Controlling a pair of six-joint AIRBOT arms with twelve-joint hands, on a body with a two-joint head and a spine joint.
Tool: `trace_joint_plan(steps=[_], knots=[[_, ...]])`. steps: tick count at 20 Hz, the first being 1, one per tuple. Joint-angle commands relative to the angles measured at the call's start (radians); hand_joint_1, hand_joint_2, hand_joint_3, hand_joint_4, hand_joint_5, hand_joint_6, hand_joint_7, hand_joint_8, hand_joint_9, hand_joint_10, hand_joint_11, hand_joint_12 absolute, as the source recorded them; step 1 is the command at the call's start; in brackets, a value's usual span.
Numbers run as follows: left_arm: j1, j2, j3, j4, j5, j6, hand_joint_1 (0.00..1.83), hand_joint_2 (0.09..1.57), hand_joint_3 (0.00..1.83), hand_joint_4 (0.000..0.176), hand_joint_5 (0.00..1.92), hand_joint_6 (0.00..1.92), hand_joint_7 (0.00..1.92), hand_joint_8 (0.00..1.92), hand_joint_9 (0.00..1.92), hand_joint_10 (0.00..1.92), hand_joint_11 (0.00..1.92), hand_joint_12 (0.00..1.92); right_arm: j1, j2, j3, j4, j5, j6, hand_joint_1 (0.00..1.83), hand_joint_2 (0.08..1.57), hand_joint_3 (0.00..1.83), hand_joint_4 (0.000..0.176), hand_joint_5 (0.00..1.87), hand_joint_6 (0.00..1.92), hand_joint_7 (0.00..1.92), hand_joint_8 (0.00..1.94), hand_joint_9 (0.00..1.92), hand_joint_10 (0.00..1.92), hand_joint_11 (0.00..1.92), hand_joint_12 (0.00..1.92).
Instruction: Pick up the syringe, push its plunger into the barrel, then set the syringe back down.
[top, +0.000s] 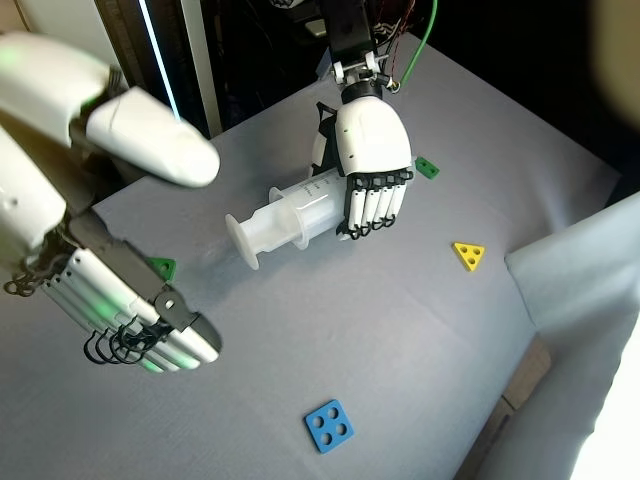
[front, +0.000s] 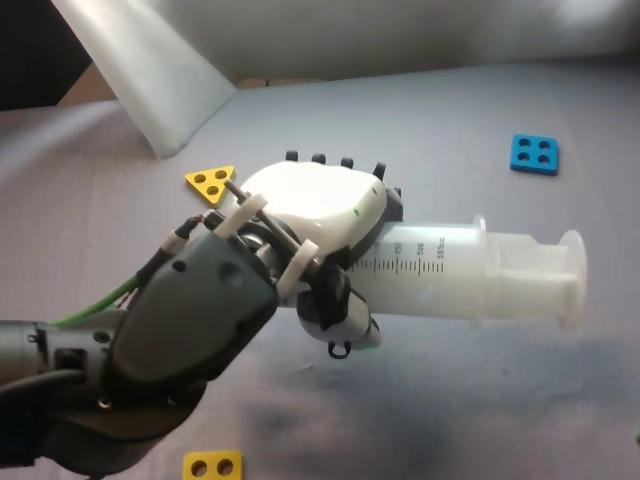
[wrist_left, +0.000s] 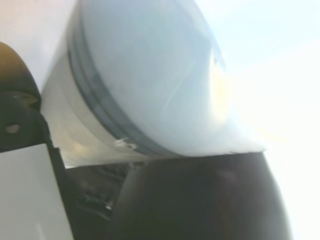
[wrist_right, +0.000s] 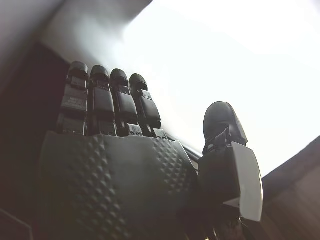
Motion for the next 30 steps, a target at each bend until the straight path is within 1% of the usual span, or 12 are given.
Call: trace_joint_plan(steps=[1, 3, 4, 8, 10, 12, 16, 17, 20, 24, 28, 30], knots=[[-0.025, 0.012, -0.007, 0.068, -0.045, 0.003, 1.37, 1.12, 0.00, 0.000, 0.90, 1.06, 0.96, 1.00, 0.92, 1.17, 0.74, 0.99, 0.010, -0.001, -0.001, -0.013, 0.019, 0.007, 0.00, 1.20, 0.00, 0.000, 0.08, 0.00, 0.04, 0.00, 0.01, 0.00, 0.00, 0.00], [-0.043, 0.025, -0.013, 0.058, -0.045, 0.008, 1.37, 1.11, 0.00, 0.000, 0.93, 1.05, 1.00, 0.91, 0.95, 1.13, 0.77, 0.96, 0.010, -0.007, -0.001, 0.043, 0.011, 0.007, 0.00, 1.21, 0.00, 0.000, 0.06, 0.00, 0.03, 0.00, 0.00, 0.00, 0.00, 0.00], [-0.052, 0.032, -0.015, 0.053, -0.044, 0.011, 1.38, 1.10, 0.00, 0.000, 0.94, 1.04, 1.01, 0.88, 0.95, 1.12, 0.79, 0.94, 0.008, -0.015, -0.001, 0.045, 0.011, 0.007, 0.00, 1.21, 0.00, 0.000, 0.07, 0.00, 0.03, 0.00, 0.01, 0.00, 0.00, 0.00], [-0.093, 0.052, -0.015, 0.036, -0.009, 0.032, 1.38, 1.09, 0.00, 0.000, 0.93, 1.05, 1.04, 0.82, 0.97, 1.09, 0.80, 0.90, -0.009, -0.049, -0.001, 0.116, 0.014, 0.002, 0.00, 1.21, 0.00, 0.000, 0.06, 0.00, 0.03, 0.00, 0.01, 0.00, 0.00, 0.00], [-0.112, 0.056, -0.015, 0.028, -0.003, 0.042, 1.38, 1.10, 0.00, 0.000, 0.93, 1.04, 1.04, 0.85, 0.97, 1.09, 0.81, 0.88, -0.003, -0.065, -0.001, 0.116, 0.014, 0.001, 0.00, 1.21, 0.00, 0.000, 0.07, 0.00, 0.03, 0.00, 0.02, 0.01, 0.00, 0.00], [-0.125, 0.059, -0.016, 0.022, 0.002, 0.051, 1.38, 1.09, 0.00, 0.000, 0.92, 1.04, 1.04, 0.86, 1.00, 1.05, 0.83, 0.85, 0.021, -0.087, -0.001, 0.117, 0.011, 0.002, 0.00, 1.21, 0.00, 0.000, 0.07, 0.00, 0.03, 0.00, 0.02, 0.01, 0.00, 0.00], [-0.135, 0.060, -0.017, 0.015, 0.006, 0.052, 1.38, 1.10, 0.00, 0.000, 0.94, 1.02, 1.02, 0.88, 0.97, 1.09, 0.83, 0.84, 0.079, -0.135, -0.001, 0.117, -0.020, 0.002, 0.00, 1.20, 0.00, 0.000, 0.06, 0.00, 0.03, 0.00, 0.01, 0.00, 0.00, 0.00], [-0.136, 0.060, -0.017, 0.015, 0.007, 0.052, 1.38, 1.10, 0.00, 0.000, 0.93, 1.02, 1.00, 0.91, 0.96, 1.12, 0.83, 0.86, 0.086, -0.142, -0.001, 0.117, -0.030, 0.002, 0.00, 1.20, 0.00, 0.000, 0.07, 0.00, 0.03, 0.00, 0.01, 0.00, 0.00, 0.00], [-0.137, 0.061, -0.018, 0.015, 0.009, 0.052, 1.37, 1.10, 0.00, 0.000, 0.93, 1.04, 0.99, 0.92, 0.96, 1.12, 0.83, 0.87, 0.100, -0.166, -0.002, 0.127, -0.036, 0.002, 0.00, 1.20, 0.00, 0.000, 0.08, 0.01, 0.04, 0.01, 0.02, 0.01, 0.00, 0.00], [-0.138, 0.062, -0.019, 0.011, 0.012, 0.052, 1.37, 1.11, 0.00, 0.000, 0.91, 1.08, 0.99, 0.91, 0.95, 1.12, 0.82, 0.88, 0.112, -0.195, -0.006, 0.178, -0.077, 0.002, 0.00, 1.19, 0.00, 0.000, 0.07, 0.00, 0.04, 0.00, 0.01, 0.00, 0.00, 0.00], [-0.141, 0.062, -0.019, 0.008, 0.012, 0.055, 1.37, 1.10, 0.00, 0.000, 0.93, 1.06, 1.01, 0.88, 0.96, 1.10, 0.83, 0.85, 0.141, -0.206, -0.048, 0.181, -0.101, -0.009, 0.00, 1.19, 0.00, 0.000, 0.04, 0.00, 0.01, 0.00, 0.00, 0.00, 0.00, 0.00], [-0.143, 0.062, -0.019, 0.007, 0.013, 0.056, 1.37, 1.11, 0.00, 0.000, 0.92, 1.06, 0.99, 0.92, 0.95, 1.13, 0.83, 0.86, 0.142, -0.208, -0.068, 0.183, -0.102, -0.010, 0.00, 1.19, 0.00, 0.000, 0.06, 0.01, 0.03, 0.01, 0.00, 0.00, 0.00, 0.00]])
